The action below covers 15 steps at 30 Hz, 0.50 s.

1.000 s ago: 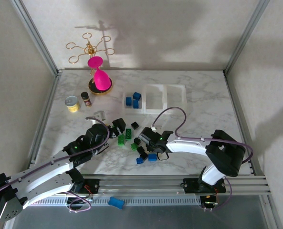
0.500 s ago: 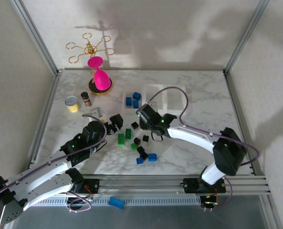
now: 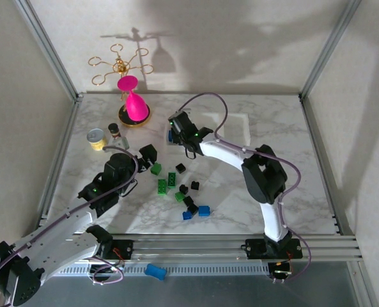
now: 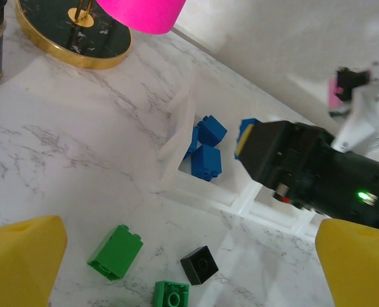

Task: Sort the legos into containers by color
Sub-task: Place the lego in the container.

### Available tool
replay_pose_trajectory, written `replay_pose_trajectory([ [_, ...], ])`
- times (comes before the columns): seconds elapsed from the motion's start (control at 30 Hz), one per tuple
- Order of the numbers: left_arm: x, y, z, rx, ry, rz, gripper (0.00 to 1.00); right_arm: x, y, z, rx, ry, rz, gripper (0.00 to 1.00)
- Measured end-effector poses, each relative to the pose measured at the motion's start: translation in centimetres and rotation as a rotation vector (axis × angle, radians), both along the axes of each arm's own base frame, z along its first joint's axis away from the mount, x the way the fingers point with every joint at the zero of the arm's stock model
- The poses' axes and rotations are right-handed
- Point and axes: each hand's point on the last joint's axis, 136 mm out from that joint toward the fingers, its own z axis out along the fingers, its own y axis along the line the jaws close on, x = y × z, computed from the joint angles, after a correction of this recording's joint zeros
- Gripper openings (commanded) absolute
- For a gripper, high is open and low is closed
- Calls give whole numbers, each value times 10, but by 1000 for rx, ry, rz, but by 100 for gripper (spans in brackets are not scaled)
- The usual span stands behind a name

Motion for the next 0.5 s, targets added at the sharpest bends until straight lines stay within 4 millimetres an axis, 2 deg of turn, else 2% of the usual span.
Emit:
replay_pose_trajectory([
  [0.13, 2, 2, -1, 0, 2, 7, 99, 17, 12, -12, -14, -21, 23, 38],
  [0.33, 4, 3, 2, -8, -9, 14, 100, 39, 18, -31, -29, -28, 38, 38],
  [0.5, 4, 3, 1, -7, -7, 14, 100, 52, 17, -42, -51, -35, 41, 47],
])
